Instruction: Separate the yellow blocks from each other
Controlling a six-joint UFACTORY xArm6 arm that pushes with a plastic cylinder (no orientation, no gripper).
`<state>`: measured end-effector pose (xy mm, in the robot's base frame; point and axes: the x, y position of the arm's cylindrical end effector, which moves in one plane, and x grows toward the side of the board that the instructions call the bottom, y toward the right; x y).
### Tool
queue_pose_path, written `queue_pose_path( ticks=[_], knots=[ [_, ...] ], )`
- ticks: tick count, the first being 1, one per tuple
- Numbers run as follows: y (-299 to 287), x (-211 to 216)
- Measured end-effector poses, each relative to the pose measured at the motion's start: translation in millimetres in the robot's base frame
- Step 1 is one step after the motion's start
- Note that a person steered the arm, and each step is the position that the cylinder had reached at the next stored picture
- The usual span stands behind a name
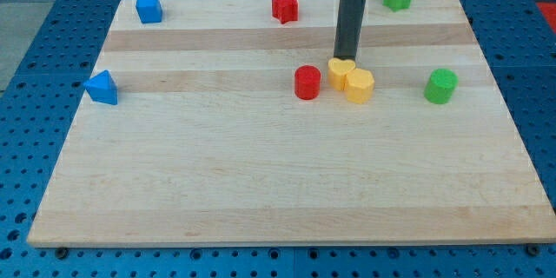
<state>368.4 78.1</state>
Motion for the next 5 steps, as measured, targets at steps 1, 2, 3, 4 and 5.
queue_pose_path(
  ticks=[1, 2, 3, 4, 5],
  knots=[
    [-27, 29],
    [-31, 65],
    [-31, 104],
    [-50, 122],
    [-89, 127]
  ],
)
